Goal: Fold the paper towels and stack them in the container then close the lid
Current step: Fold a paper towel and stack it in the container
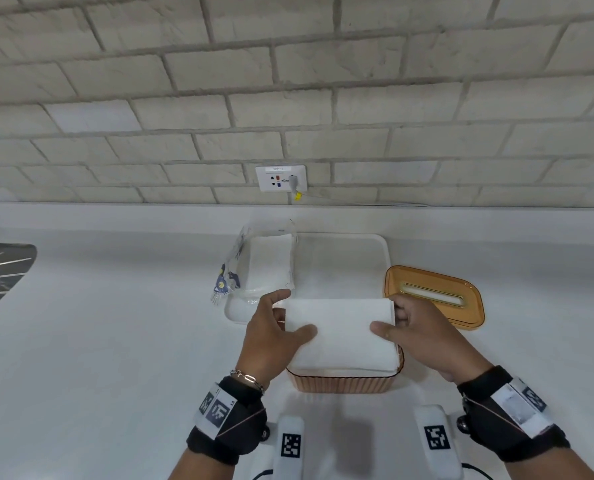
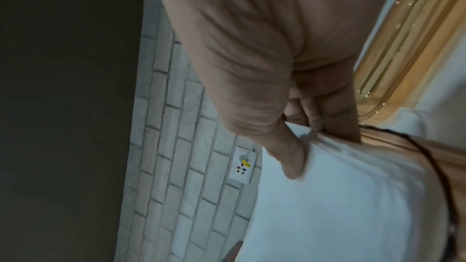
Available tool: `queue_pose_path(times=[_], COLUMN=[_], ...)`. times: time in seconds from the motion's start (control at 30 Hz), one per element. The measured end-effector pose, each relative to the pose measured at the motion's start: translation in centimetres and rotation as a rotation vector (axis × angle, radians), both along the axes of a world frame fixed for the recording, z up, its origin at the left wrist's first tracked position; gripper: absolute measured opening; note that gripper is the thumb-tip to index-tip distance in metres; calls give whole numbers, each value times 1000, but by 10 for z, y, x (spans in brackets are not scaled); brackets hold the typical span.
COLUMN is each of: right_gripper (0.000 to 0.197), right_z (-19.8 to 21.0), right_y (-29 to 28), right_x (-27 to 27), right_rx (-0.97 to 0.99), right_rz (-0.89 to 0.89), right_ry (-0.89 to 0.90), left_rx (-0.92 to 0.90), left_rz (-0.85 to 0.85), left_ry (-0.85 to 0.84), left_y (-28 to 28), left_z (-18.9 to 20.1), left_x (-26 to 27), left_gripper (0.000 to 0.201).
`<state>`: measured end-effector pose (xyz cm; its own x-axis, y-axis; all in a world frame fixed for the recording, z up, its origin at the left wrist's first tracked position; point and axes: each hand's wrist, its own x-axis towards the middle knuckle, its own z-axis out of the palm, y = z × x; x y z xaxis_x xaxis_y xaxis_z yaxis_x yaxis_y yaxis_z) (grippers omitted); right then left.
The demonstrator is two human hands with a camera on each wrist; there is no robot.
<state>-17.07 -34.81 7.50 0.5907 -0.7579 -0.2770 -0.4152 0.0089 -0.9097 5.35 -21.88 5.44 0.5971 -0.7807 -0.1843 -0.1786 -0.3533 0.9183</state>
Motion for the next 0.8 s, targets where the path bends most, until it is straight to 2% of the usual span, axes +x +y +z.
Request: queue_pose_path(times=[0.13, 0.3, 0.4, 0.5, 0.7, 0.8], right_gripper=[31, 38, 38, 39, 62, 56], right_z=[-1, 0, 1, 4, 4, 3], right_y=[1, 5, 4, 2, 3, 5], right_x=[4, 11, 11, 11, 7, 9], right_rx=[-229, -448, -476, -457, -585, -628], right_rz=[17, 69, 78, 71, 78, 180], right_ry=[282, 504, 567, 592, 562, 468], left_rx=[60, 94, 141, 174, 64, 149], left_rz=[-40, -123, -194, -235, -213, -445], left_ry=[-124, -281, -383, -520, -737, -746], left_y=[2, -1, -1, 2, 5, 4], left_z=[-1, -6, -7, -2, 6, 6], left_x=[-5, -10, -13, -15, -8, -1], left_gripper=[80, 94, 95, 83, 32, 37])
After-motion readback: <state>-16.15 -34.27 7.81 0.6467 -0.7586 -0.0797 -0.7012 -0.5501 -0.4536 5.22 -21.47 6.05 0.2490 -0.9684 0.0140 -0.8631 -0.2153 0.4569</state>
